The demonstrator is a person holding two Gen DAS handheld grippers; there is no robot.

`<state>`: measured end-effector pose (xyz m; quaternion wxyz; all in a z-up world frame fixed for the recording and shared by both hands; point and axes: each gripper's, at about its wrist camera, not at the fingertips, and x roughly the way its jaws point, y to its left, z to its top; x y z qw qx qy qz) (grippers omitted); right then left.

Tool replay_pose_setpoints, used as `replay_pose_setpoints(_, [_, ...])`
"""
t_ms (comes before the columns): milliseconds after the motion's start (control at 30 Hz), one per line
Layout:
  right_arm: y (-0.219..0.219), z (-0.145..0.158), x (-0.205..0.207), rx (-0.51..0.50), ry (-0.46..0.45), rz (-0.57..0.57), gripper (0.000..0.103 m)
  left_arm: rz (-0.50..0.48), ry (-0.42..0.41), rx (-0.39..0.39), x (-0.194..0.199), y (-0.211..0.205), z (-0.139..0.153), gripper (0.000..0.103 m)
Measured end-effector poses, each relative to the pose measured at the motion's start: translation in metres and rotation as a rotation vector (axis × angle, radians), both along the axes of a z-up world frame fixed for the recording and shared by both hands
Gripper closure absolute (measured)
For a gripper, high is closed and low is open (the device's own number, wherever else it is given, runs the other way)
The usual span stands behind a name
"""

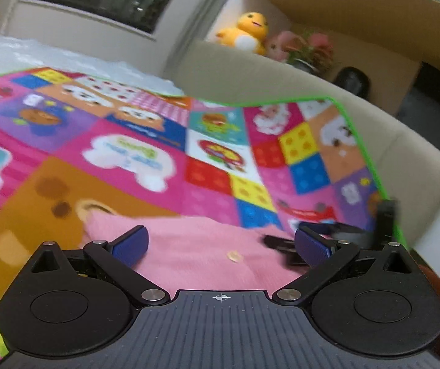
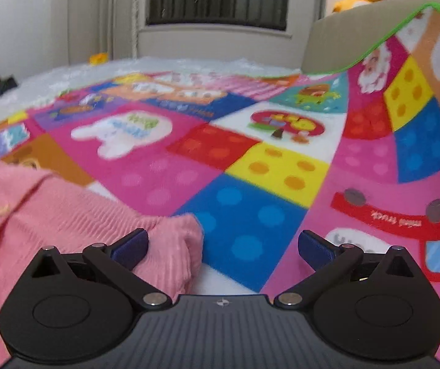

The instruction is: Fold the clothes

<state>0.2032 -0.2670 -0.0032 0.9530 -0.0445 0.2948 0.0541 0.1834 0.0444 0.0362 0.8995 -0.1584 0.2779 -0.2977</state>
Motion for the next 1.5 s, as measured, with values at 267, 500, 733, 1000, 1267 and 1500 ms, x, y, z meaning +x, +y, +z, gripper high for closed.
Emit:
replay_pose_setpoints(267, [0.020, 0.014, -0.040, -0.033, -0.020, 0.172, 0.000, 0.013, 0.133, -0.100, 0.032, 0.013, -0.039, 0.000])
replay_pose_setpoints(500, [0.016, -0.016, -0.037, 0.039, 0.043, 0.109, 0.000, -0.003, 0.120, -0.074, 0.027, 0.010, -0.042, 0.000])
replay_pose_setpoints(733, [0.016, -0.019, -0.040, 0.052, 0.048, 0.086, 0.000, -0.001, 0.106, -0.049, 0.014, 0.009, -0.044, 0.000])
replay_pose_setpoints(1000, [0.007, -0.021, -0.041, 0.138, 0.049, 0.065, 0.000, 0.025, 0.098, 0.000, -0.001, 0.007, -0.040, 0.000])
replay_pose_setpoints(1267, [-0.013, -0.023, -0.050, 0.261, 0.055, 0.100, 0.000, 0.022, 0.188, -0.065, -0.047, 0.011, -0.025, 0.000])
replay_pose_setpoints(1500, [-0.014, 0.023, -0.038, 0.217, -0.066, 0.128, 0.000, -0.083, 0.376, -0.266, -0.066, 0.005, -0.051, 0.000])
